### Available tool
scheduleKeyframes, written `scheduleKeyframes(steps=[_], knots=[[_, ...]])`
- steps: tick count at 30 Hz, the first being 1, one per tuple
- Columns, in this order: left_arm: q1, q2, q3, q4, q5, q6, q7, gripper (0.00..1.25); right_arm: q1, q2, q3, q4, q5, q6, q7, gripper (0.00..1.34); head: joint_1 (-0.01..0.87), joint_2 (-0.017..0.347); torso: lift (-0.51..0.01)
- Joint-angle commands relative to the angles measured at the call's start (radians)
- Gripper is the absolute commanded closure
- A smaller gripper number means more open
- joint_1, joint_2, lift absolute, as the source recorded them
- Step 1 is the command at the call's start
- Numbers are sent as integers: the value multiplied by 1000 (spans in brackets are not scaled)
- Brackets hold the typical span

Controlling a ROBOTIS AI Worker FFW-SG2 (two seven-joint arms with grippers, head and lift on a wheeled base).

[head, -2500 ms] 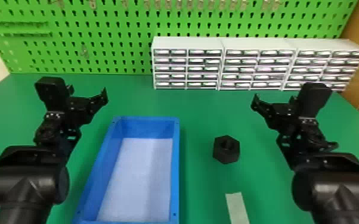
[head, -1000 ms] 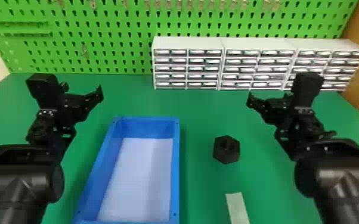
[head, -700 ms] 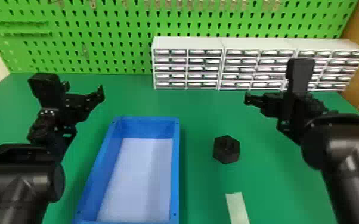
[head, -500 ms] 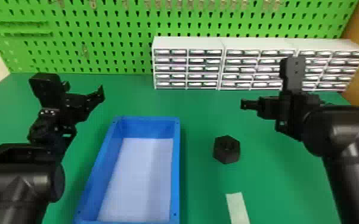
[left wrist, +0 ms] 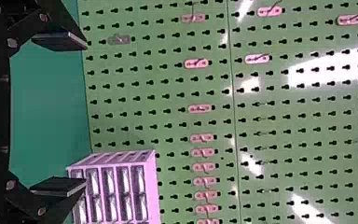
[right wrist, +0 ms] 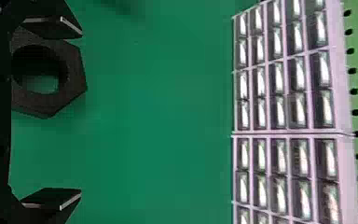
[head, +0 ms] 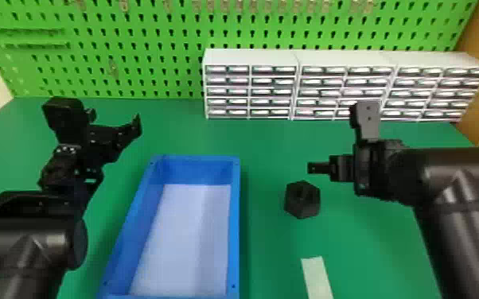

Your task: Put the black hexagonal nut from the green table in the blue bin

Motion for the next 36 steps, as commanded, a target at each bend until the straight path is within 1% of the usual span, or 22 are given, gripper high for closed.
scheduleKeyframes(steps=[1,4,8,13,19,28,36], knots=[[-1,1,-3,0,0,3,-3,240,-6,6,10,67,-2,-38,3,105,686,52,-97],[-2,1,-3,0,0,4,-8,239,-6,9,16,101,4,-70,12,105,686,52,-97],[-2,0,-3,0,0,4,-11,240,-12,14,21,144,32,-107,56,105,686,52,-97],[-5,0,-6,0,-2,4,-12,242,-17,23,18,174,50,-125,64,105,686,52,-97],[-5,1,-9,-2,0,4,-14,240,-22,18,27,197,66,-139,72,111,686,52,-97],[-7,1,-11,-6,1,4,-14,240,-19,18,35,233,101,-162,80,130,686,52,-97],[-7,1,-9,-8,1,4,-15,240,-12,20,29,269,113,-194,83,139,686,52,-97]])
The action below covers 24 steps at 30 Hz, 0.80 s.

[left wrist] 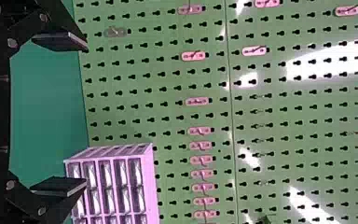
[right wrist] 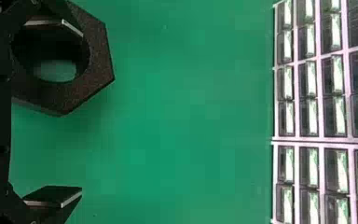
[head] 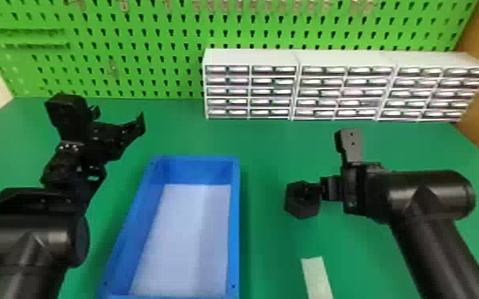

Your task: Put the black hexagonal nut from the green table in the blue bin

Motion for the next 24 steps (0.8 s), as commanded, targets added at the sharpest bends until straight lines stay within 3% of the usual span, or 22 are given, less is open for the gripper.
scheduleKeyframes(steps=[1,15,24], knots=[[0,0,1,0,0,-2,-1,240,2,1,-3,19,9,-12,0,144,686,52,-97],[-2,0,1,-6,-5,-2,-2,240,0,3,3,47,27,-12,3,329,686,52,-97],[0,0,4,-6,-11,-5,-2,240,-1,4,10,48,47,-1,5,697,686,52,-97]])
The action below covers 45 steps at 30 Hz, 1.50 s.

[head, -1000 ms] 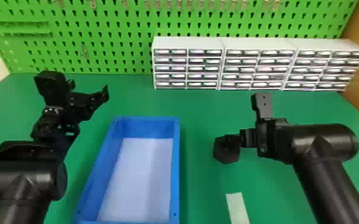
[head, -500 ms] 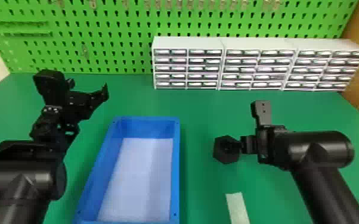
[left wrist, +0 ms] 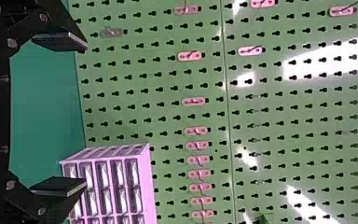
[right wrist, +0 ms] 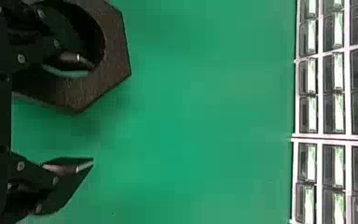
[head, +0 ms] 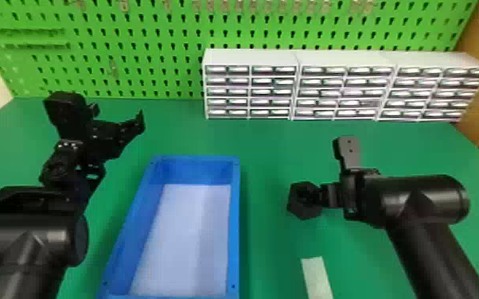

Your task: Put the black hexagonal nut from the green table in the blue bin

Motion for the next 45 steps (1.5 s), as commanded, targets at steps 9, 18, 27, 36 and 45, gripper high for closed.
scheduleKeyframes(steps=[9,18,27,36,45], knots=[[-1,0,3,0,-11,-2,0,240,-5,2,10,-3,30,20,0,993,686,52,-97],[-1,0,4,0,-17,-2,-2,242,-2,2,13,-32,33,38,0,1174,686,52,-97],[-2,0,3,-2,-23,-2,-5,242,-19,-16,18,-188,39,138,0,1174,686,52,-97],[1,0,4,-3,-14,-2,-8,242,-84,-45,23,-371,20,299,1,1173,686,52,-97],[7,0,18,-8,-17,-2,-9,242,-114,-51,52,-495,-46,356,0,1173,686,52,-97]])
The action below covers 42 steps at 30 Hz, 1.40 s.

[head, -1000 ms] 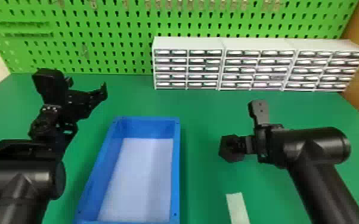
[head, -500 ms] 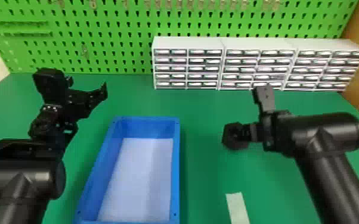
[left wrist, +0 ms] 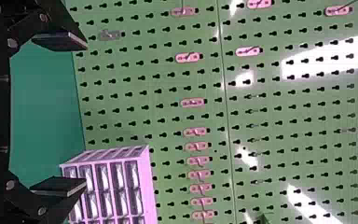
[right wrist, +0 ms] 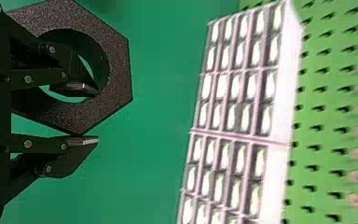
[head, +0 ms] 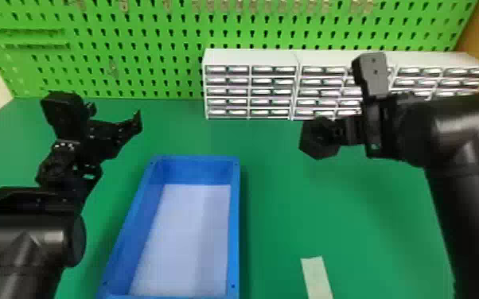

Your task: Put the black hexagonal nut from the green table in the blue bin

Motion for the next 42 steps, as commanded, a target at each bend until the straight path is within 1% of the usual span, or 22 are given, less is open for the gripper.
scheduleKeyframes(steps=[1,9,12,17,23,32,42], knots=[[2,0,8,0,-1,0,0,242,-12,4,20,-47,-45,17,2,1173,686,52,-97],[-1,0,8,-2,-3,0,0,242,-23,21,88,-64,-139,5,0,1173,686,52,-97],[-3,0,10,-2,-3,0,0,240,-26,33,120,-67,-163,-3,0,1173,686,52,-97],[-3,0,10,-2,-3,0,0,242,-32,47,186,-69,-211,-17,0,1173,686,52,-97],[-6,0,7,-2,-4,0,0,242,-38,61,270,-60,-249,-49,0,1173,686,52,-97],[-10,0,5,-2,-3,0,0,240,-46,65,373,-20,-318,-102,0,1173,686,52,-97],[-12,0,7,-6,2,0,0,242,-46,55,481,48,-369,-194,0,1173,686,52,-97]])
